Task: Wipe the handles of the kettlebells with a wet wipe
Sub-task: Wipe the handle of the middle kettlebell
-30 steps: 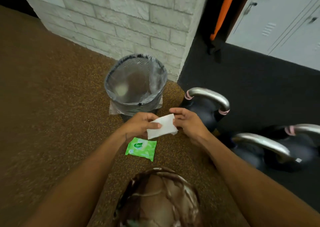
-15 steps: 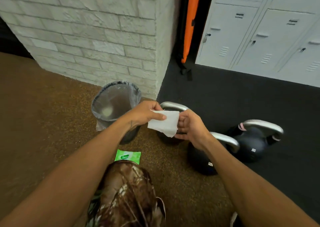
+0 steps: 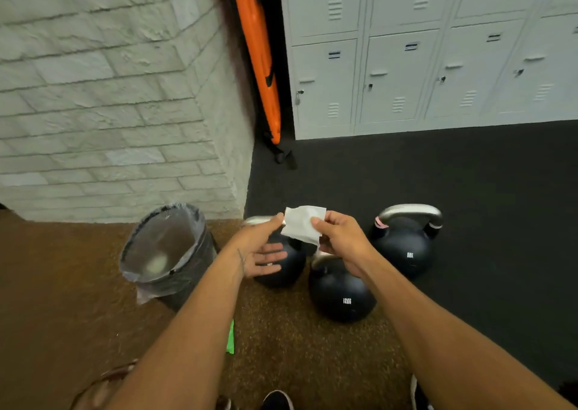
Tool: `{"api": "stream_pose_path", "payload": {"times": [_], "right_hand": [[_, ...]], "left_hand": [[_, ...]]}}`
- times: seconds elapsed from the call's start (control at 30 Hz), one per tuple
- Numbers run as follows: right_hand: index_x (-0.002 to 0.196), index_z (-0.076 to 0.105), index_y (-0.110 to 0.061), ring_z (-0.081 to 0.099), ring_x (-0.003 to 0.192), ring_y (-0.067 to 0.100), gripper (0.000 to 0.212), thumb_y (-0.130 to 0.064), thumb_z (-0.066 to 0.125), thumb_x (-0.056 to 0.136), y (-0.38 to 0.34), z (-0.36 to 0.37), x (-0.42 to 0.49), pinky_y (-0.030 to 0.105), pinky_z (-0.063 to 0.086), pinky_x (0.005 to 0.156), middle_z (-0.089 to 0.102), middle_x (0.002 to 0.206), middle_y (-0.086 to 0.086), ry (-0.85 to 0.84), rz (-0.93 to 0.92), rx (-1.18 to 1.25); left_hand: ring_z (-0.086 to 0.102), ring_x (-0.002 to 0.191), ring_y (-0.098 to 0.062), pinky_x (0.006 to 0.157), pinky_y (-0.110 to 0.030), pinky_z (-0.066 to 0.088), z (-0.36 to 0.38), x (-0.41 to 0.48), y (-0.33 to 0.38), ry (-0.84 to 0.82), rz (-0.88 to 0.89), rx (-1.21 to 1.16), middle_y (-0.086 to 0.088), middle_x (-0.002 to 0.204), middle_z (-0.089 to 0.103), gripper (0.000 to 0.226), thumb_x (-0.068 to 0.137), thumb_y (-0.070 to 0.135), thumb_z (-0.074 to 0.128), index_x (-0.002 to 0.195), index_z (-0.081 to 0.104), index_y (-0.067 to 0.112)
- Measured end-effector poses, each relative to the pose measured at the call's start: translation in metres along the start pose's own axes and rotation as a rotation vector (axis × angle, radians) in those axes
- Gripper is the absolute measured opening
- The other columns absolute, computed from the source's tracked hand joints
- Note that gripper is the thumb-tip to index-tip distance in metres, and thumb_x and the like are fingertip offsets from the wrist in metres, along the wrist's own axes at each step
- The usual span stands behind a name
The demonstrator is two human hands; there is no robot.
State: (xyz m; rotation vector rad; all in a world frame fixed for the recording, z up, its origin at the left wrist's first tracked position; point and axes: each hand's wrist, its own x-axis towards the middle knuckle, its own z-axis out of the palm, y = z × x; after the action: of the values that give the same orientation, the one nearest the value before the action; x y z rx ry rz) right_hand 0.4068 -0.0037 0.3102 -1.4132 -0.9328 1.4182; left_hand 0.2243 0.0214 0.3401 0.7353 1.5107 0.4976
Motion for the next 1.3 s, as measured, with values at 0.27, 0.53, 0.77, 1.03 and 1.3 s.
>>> {"api": "stream_pose_path", "payload": {"times": [0.27, 0.53, 0.77, 1.03, 1.3], "right_hand": [[0.11, 0.07, -0.014, 0.068, 0.084, 0.02, 0.018, -0.02, 0.058, 0.097, 0.023, -0.021, 0.0, 0.034, 0.051, 0.072, 0.075, 0.1, 0.011, 0.006, 0.025, 0.166], [0.103, 0.07, -0.013, 0.07, 0.097, 0.027, 0.036, -0.04, 0.074, 0.08, 0.039, -0.034, 0.005, 0.047, 0.058, 0.087, 0.073, 0.103, 0.01, -0.051, 0.165, 0.183], [0.113, 0.057, -0.009, 0.067, 0.096, 0.025, 0.035, -0.006, 0.074, 0.083, 0.045, -0.035, 0.007, 0.031, 0.056, 0.064, 0.067, 0.11, 0.013, 0.091, 0.084, 0.236], [0.115, 0.068, -0.011, 0.069, 0.097, 0.029, 0.029, -0.009, 0.071, 0.085, 0.054, -0.045, 0.021, 0.043, 0.058, 0.08, 0.073, 0.105, 0.012, 0.045, 0.082, 0.113], [0.103, 0.062, -0.006, 0.066, 0.081, 0.018, 0.014, -0.014, 0.065, 0.092, 0.061, -0.058, 0.031, 0.028, 0.052, 0.061, 0.071, 0.092, 0.008, 0.23, 0.0, 0.002]], "left_hand": [[0.069, 0.093, -0.02, 0.077, -0.04, 0.056, 0.049, 0.016, -0.007, -0.098, 0.047, -0.311, -0.007, 0.099, 0.075, 0.026, 0.091, 0.028, 0.07, 0.113, 0.064, 0.015], [0.072, 0.093, -0.028, 0.074, -0.039, 0.06, 0.061, 0.041, -0.018, -0.137, 0.18, -0.441, -0.018, 0.106, 0.073, 0.026, 0.092, -0.005, 0.056, 0.116, 0.058, 0.005], [0.073, 0.097, -0.026, 0.076, -0.037, 0.061, 0.066, 0.051, -0.025, -0.159, 0.258, -0.358, -0.012, 0.112, 0.072, 0.034, 0.089, -0.007, 0.064, 0.115, 0.061, 0.014], [0.068, 0.101, -0.02, 0.085, -0.036, 0.058, 0.073, 0.057, -0.021, -0.118, 0.328, -0.099, -0.004, 0.11, 0.07, 0.045, 0.089, -0.009, 0.058, 0.119, 0.064, 0.024], [0.071, 0.093, -0.011, 0.089, -0.038, 0.056, 0.068, 0.095, -0.035, 0.14, 0.497, 0.155, 0.009, 0.106, 0.07, 0.027, 0.1, 0.021, 0.055, 0.124, 0.06, 0.031]]}}
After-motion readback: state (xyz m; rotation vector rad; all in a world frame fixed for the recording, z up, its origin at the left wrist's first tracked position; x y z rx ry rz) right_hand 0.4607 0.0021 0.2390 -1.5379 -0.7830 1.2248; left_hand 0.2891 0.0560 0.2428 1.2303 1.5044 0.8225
